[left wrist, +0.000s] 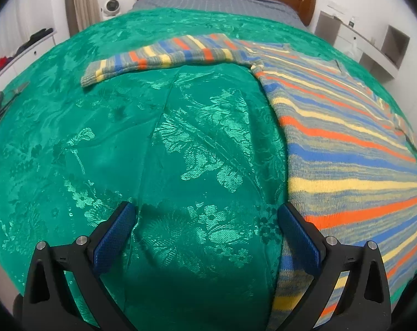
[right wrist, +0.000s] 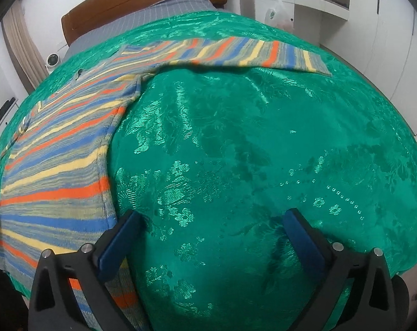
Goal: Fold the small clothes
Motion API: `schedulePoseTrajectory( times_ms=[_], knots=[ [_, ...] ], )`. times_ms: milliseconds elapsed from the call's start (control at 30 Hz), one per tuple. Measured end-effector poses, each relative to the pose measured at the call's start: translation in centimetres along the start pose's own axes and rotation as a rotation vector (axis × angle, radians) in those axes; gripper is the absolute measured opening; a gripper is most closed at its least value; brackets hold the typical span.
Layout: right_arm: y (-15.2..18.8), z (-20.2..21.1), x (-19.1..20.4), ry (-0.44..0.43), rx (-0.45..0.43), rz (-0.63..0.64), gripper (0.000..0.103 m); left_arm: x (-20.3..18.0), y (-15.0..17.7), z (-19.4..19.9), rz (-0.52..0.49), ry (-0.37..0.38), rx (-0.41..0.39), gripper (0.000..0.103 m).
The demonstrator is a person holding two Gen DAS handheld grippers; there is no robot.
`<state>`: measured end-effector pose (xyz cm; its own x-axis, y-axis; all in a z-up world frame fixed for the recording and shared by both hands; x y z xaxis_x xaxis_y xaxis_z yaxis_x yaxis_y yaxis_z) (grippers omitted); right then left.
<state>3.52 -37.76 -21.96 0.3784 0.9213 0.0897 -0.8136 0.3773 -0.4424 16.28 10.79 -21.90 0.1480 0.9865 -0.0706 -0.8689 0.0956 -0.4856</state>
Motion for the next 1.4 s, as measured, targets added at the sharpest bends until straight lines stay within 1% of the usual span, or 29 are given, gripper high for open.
schedulePoseTrajectory(
  times_ms=[167,233,300,333,400,467,500,567,600,700,767,800,833,900,1000,1033,1067,1100,1133,1167,1200,1233,1300,1333,1367,1400],
  knots=[
    [-0.2,0.2,-0.1,-0.011,0.009,-0.01,0.103,0.0,0.0,0.5,-0.006,0.0,0.001,0.102],
    [-0.7,0.9,-0.4,-0.041,0.016,-0.021,0.102,0.1,0.0,1.7,0.011,0.018,-0.034,0.102],
    [-1.8,2.3,-1.3,-0.091,-0.022,-0.042,0.101,0.2,0.1,3.2,0.019,0.046,-0.094,0.102],
    [-3.1,3.4,-2.4,-0.117,-0.064,-0.058,0.101,0.3,0.1,3.8,0.019,0.048,-0.119,0.102],
    [-5.3,4.3,-4.2,-0.135,-0.098,-0.076,0.101,0.2,-0.1,4.2,0.017,0.041,-0.147,0.102],
    [-9.0,4.5,-7.5,-0.152,-0.123,-0.128,0.101,0.2,-0.2,4.0,0.016,0.025,-0.147,0.102],
    [-10.0,4.4,-8.5,-0.161,-0.126,-0.147,0.101,0.2,-0.3,3.8,0.016,0.011,-0.142,0.102],
    [-12.9,3.4,-11.8,-0.178,-0.121,-0.227,0.1,0.3,-0.4,3.4,0.02,-0.014,-0.135,0.102],
    [-14.4,2.3,-14.1,-0.213,-0.106,-0.3,0.092,0.4,-0.5,3.4,0.025,-0.02,-0.134,0.102],
    [-16.8,-0.8,-18.4,-0.304,-0.051,-0.466,0.077,0.9,-0.6,3.2,0.052,-0.032,-0.131,0.102],
    [-17.7,-2.4,-19.6,-0.337,-0.013,-0.511,0.073,1.5,-0.5,3.0,0.078,-0.037,-0.121,0.102],
    [-17.9,-3.2,-20.0,-0.346,0.006,-0.523,0.068,1.6,-0.5,2.9,0.086,-0.038,-0.115,0.102],
    [-18.3,-3.9,-20.1,-0.345,0.024,-0.524,0.065,1.9,-0.4,2.6,0.098,-0.04,-0.105,0.102],
    [-18.6,-5.1,-19.8,-0.367,0.064,-0.503,0.064,2.2,-0.4,2.1,0.117,-0.044,-0.086,0.102],
    [-19.2,-6.1,-18.8,-0.372,0.118,-0.453,0.061,2.1,-0.2,1.8,0.118,-0.057,-0.071,0.102],
    [-19.2,-6.5,-18.4,-0.364,0.146,-0.437,0.057,2.0,-0.2,1.7,0.112,-0.066,-0.07,0.102],
    [-19.2,-6.7,-18.3,-0.346,0.17,-0.424,0.033,1.9,-0.2,1.6,0.104,-0.075,-0.069,0.102],
    [-18.9,-6.8,-18.7,-0.344,0.178,-0.42,0.003,1.7,-0.2,1.5,0.094,-0.082,-0.066,0.102],
    [-19.0,-6.6,-18.6,-0.347,0.178,-0.41,0.003,1.5,-0.2,1.4,0.086,-0.087,-0.065,0.102],
    [-19.0,-6.1,-18.4,-0.318,0.164,-0.389,0.003,1.4,-0.2,1.4,0.08,-0.09,-0.064,0.103],
    [-19.0,-5.3,-18.4,-0.257,0.138,-0.346,0.002,1.3,-0.1,1.5,0.075,-0.091,-0.065,0.102],
    [-19.3,-4.7,-18.0,-0.167,0.116,-0.298,0.001,1.3,-0.1,1.5,0.074,-0.091,-0.066,0.102],
    [-19.5,-4.5,-17.3,-0.044,0.11,-0.242,0.001,1.3,-0.1,1.5,0.073,-0.088,-0.065,0.102],
    [-19.6,-4.6,-16.7,-0.008,0.113,-0.226,0.001,1.4,-0.1,1.5,0.075,-0.086,-0.065,0.103],
    [-19.8,-4.6,-16.3,0.01,0.111,-0.218,0.001,1.5,-0.1,1.6,0.076,-0.084,-0.065,0.102],
    [-20.2,-4.0,-15.6,0.017,0.087,-0.208,0.001,1.5,0.0,1.7,0.079,-0.083,-0.067,0.102]
  ],
)
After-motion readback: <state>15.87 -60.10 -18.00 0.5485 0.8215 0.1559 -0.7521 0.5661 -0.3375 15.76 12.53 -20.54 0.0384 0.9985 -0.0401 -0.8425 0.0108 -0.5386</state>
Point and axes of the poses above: each gripper's, at about its wrist camera, not at the fingertips, and z roughly against the way its jaws point, x to its left, y to its underside, the point moved 4 cm from there along -z, roughly the way its jaws point, and after that the axes turned 7 degrees about x, right-handed, at the moved point
